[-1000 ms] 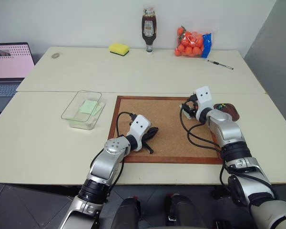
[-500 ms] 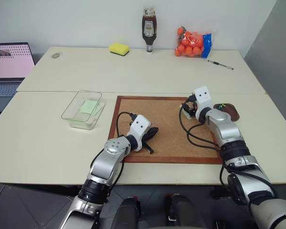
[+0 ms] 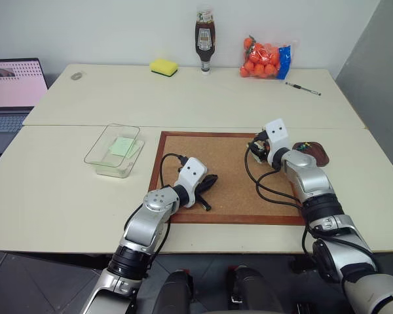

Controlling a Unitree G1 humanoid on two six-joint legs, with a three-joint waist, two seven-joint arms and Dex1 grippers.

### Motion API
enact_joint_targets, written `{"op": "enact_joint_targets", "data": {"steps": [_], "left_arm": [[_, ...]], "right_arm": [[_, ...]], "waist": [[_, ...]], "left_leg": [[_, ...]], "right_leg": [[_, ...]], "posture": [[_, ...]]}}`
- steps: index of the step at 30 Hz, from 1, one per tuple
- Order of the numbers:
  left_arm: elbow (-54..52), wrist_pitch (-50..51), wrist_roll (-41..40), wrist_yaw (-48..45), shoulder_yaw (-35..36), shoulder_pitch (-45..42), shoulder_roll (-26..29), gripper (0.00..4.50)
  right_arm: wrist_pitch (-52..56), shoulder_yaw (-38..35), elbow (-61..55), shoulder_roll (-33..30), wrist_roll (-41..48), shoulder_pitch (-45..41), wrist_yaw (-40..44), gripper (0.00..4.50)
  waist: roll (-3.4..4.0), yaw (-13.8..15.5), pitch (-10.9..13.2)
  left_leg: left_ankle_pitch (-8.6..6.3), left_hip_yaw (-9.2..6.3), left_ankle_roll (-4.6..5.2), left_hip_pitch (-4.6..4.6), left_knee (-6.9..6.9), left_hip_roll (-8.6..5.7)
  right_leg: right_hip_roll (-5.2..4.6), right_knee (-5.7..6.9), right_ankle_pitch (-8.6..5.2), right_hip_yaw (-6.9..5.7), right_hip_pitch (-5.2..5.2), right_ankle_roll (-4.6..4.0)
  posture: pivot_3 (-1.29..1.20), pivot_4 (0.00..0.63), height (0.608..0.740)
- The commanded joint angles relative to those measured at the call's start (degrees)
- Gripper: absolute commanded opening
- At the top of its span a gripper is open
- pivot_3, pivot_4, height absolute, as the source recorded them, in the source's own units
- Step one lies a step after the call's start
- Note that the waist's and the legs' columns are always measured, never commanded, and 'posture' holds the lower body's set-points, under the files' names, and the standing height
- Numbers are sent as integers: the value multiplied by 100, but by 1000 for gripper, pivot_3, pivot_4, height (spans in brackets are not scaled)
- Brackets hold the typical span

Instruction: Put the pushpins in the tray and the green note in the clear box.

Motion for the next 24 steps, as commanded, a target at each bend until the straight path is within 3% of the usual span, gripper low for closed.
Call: {"op": "enact_joint_targets", "data": {"steps": [1, 24], "left_arm": [[-53, 6, 26, 42, 6, 37, 16, 0], [-8, -24, 27, 97, -14, 11, -21, 0]], "right_arm": [[48, -17, -381, -108, -33, 6, 39, 2644], [147, 110, -4, -142, -215, -240, 127, 2644]], "waist": [[0, 0, 0], [0, -1, 0]], "left_leg": [[0, 0, 0, 0, 0, 0], [0, 0, 0, 0, 0, 0]], "right_leg": [[0, 0, 0, 0, 0, 0], [0, 1, 0, 0, 0, 0]], "posture": [[0, 150, 740], [0, 150, 740]]}}
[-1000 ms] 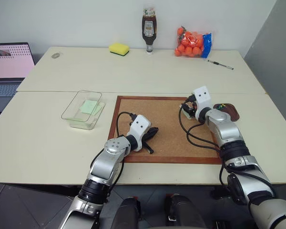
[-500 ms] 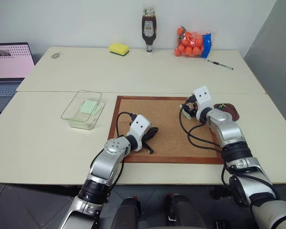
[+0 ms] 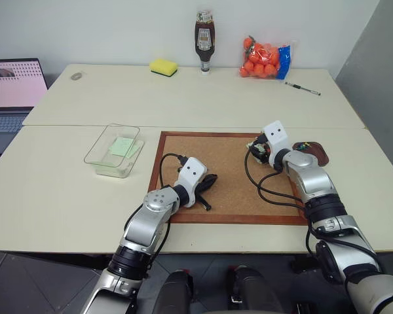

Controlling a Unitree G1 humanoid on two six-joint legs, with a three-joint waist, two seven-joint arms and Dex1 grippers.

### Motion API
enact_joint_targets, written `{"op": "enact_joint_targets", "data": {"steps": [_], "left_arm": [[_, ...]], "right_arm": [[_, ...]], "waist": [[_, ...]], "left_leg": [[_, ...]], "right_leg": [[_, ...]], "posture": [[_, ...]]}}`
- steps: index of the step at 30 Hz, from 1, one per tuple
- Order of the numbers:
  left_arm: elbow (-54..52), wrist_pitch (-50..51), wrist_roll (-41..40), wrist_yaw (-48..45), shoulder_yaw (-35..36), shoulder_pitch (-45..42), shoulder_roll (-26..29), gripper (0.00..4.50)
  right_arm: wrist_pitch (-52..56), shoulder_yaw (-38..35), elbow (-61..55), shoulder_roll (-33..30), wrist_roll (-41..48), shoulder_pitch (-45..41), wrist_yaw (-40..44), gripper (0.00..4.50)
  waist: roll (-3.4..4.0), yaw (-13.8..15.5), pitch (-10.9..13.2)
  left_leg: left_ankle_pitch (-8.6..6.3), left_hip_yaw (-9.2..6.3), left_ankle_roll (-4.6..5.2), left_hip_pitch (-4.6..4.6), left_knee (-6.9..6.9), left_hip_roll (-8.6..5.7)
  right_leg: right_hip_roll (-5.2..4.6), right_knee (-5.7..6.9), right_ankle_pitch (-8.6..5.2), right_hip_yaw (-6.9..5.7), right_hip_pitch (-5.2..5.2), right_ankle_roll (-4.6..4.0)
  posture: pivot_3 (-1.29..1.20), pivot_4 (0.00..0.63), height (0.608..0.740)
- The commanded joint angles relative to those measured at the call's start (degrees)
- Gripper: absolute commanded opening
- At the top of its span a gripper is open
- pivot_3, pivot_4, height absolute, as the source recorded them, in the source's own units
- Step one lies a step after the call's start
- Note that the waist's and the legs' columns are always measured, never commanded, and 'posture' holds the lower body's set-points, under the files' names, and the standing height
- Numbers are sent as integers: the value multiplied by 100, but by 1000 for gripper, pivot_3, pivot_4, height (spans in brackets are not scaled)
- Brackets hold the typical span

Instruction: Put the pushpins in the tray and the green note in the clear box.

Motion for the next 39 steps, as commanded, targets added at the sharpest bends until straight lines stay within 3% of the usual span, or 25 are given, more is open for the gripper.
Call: {"op": "enact_joint_targets", "data": {"steps": [1, 33, 39], "left_arm": [[-10, -24, 27, 25, -12, 11, -8, 0], [-71, 2, 50, 19, -5, 60, 73, 0], [-87, 0, 55, 17, -13, 80, 82, 0]], "right_arm": [[-117, -74, 127, -16, -5, -268, -28, 2644], [-192, -405, 1118, 213, 370, -734, 216, 2644], [-167, -486, 1167, 246, 471, -737, 208, 1471]], "waist": [[0, -1, 0], [0, -16, 0], [1, -17, 0]], "left_leg": [[0, 1, 0, 0, 0, 0], [0, 1, 0, 3, -1, 2], [0, 1, 0, 3, -1, 3]], "right_leg": [[0, 0, 0, 0, 0, 0], [0, 1, 0, 1, 1, 0], [0, 1, 0, 1, 1, 0]], "posture": [[0, 150, 740], [0, 150, 740], [0, 150, 740]]}}
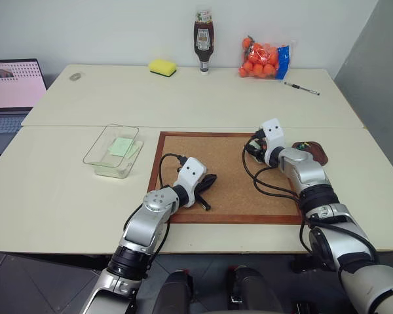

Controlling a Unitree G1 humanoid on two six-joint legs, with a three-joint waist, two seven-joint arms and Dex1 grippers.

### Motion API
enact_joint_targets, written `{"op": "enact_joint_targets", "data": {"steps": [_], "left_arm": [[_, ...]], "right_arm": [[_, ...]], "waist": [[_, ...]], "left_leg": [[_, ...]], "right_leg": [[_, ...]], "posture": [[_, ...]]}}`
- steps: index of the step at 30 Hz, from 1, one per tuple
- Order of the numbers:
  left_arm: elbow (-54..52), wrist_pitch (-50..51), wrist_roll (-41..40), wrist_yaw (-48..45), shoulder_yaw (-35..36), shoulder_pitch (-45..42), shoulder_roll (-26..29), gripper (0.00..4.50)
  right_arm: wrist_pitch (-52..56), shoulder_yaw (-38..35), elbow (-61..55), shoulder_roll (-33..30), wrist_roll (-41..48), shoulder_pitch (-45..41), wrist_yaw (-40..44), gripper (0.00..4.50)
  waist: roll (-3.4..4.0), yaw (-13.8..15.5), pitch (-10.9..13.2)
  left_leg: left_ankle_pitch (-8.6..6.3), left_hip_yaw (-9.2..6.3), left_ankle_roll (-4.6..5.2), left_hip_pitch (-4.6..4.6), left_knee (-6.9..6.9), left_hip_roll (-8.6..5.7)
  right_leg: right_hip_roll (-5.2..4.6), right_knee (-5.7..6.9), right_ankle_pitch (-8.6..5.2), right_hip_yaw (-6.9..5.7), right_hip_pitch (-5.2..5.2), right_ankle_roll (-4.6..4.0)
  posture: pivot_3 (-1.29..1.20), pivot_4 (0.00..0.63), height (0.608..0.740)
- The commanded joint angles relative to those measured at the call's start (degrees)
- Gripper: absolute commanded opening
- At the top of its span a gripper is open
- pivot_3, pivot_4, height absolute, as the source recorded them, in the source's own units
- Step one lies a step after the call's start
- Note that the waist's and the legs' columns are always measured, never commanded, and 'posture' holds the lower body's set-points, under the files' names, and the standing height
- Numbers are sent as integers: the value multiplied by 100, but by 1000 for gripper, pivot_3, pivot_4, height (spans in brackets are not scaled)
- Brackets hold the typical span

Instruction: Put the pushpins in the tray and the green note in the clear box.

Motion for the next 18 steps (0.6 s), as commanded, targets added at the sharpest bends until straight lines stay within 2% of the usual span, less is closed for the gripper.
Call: {"op": "enact_joint_targets", "data": {"steps": [1, 7, 18], "left_arm": [[-79, 11, 42, 5, -14, 68, 52, 0], [-88, 14, 42, 4, -13, 79, 56, 0], [-105, 39, 30, 9, -36, 111, 41, 0]], "right_arm": [[-27, -132, -15, -28, 67, -141, -25, 1242], [-15, -127, -65, -13, 93, -115, -24, 34], [190, -256, -787, -8, 271, 107, -90, 6]], "waist": [[0, 0, 0], [0, 4, 0], [0, 7, 0]], "left_leg": [[0, 0, 0, 0, 0, 0], [0, -1, 0, 0, 2, -2], [0, -2, 0, -3, 0, -1]], "right_leg": [[0, 0, 0, 0, 0, 0], [0, 1, 0, -1, 1, 0], [-1, -1, 0, -2, 0, 0]], "posture": [[0, 150, 740], [0, 150, 740], [0, 150, 740]]}}
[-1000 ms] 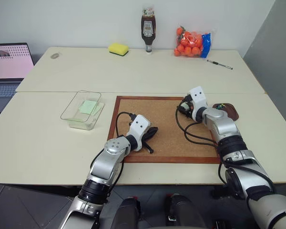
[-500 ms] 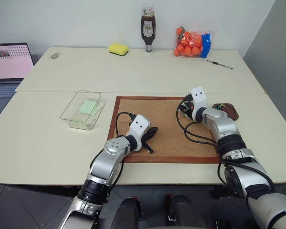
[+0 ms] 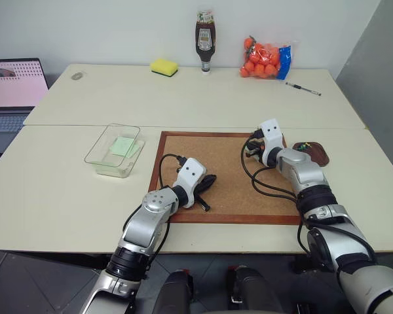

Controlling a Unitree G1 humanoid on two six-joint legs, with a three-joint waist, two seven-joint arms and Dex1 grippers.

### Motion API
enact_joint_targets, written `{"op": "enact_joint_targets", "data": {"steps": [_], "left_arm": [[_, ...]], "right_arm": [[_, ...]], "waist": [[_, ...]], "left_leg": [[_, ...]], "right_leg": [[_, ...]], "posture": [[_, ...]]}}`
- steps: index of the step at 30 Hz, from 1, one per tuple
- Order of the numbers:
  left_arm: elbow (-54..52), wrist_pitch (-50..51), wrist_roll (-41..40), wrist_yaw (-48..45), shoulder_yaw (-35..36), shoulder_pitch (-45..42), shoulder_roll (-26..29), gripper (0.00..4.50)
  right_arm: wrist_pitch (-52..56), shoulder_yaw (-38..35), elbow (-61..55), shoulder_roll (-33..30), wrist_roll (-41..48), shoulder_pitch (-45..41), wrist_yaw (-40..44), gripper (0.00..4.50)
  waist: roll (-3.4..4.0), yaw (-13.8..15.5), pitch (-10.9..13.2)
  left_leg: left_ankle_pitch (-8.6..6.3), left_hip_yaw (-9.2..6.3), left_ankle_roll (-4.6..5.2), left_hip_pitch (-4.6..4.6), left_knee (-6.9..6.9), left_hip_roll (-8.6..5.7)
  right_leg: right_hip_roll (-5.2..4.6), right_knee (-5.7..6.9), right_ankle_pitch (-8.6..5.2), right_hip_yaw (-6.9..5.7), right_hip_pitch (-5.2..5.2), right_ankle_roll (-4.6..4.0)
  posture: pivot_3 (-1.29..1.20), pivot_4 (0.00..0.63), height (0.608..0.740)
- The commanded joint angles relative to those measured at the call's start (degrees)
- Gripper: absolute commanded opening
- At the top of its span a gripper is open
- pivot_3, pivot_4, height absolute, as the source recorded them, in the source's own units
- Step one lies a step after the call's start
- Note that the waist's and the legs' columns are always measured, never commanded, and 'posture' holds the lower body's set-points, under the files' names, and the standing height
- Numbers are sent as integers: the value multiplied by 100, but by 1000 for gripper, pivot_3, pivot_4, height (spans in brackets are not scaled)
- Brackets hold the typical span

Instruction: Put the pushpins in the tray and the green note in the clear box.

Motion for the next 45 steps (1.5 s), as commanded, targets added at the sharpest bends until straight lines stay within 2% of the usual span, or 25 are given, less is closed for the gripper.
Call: {"op": "enact_joint_targets", "data": {"steps": [1, 26, 32, 36, 39, 45], "left_arm": [[-47, 44, 38, 21, -35, 71, 14, 0], [-34, 112, 47, 72, -48, 59, -9, 0], [-49, 49, -19, 52, -52, 56, -119, 0], [-9, 14, 16, 27, -106, 77, -138, 0], [26, -8, 33, -24, -137, 73, -114, 0], [155, -49, 68, -77, -178, -29, -131, 0]], "right_arm": [[97, -250, -686, -68, 196, 82, -83, 6], [694, -547, -2447, -146, 532, 665, -455, 6], [1256, -1104, -3722, -576, 619, 1456, -765, 6], [1534, -1458, -4154, -810, 644, 1988, -954, 6], [1600, -1616, -4160, -966, 637, 2177, -1054, 6], [1437, -1687, -3246, -1173, 531, 2045, -1206, 6]], "waist": [[0, 1, 0], [3, -1, 2], [3, 35, 2], [4, 34, 1], [8, 30, -1], [16, 23, -6]], "left_leg": [[0, 0, 0, -2, 0, 0], [0, 0, 0, -2, -1, 1], [0, -3, 0, -9, -1, 0], [0, 0, 0, -10, -1, -4], [0, 0, 0, -7, 0, -5], [0, -1, 0, -3, 0, -6]], "right_leg": [[0, -1, 0, 0, -1, 0], [1, -1, 0, 0, -3, 0], [0, -8, -1, -4, -4, 1], [-1, -10, -1, -1, -4, 1], [0, -7, -1, -1, -3, 1], [3, -7, -1, -4, 1, 2]], "posture": [[0, 150, 740], [0, 150, 740], [0, 150, 740], [0, 150, 740], [0, 150, 740], [0, 150, 740]]}}
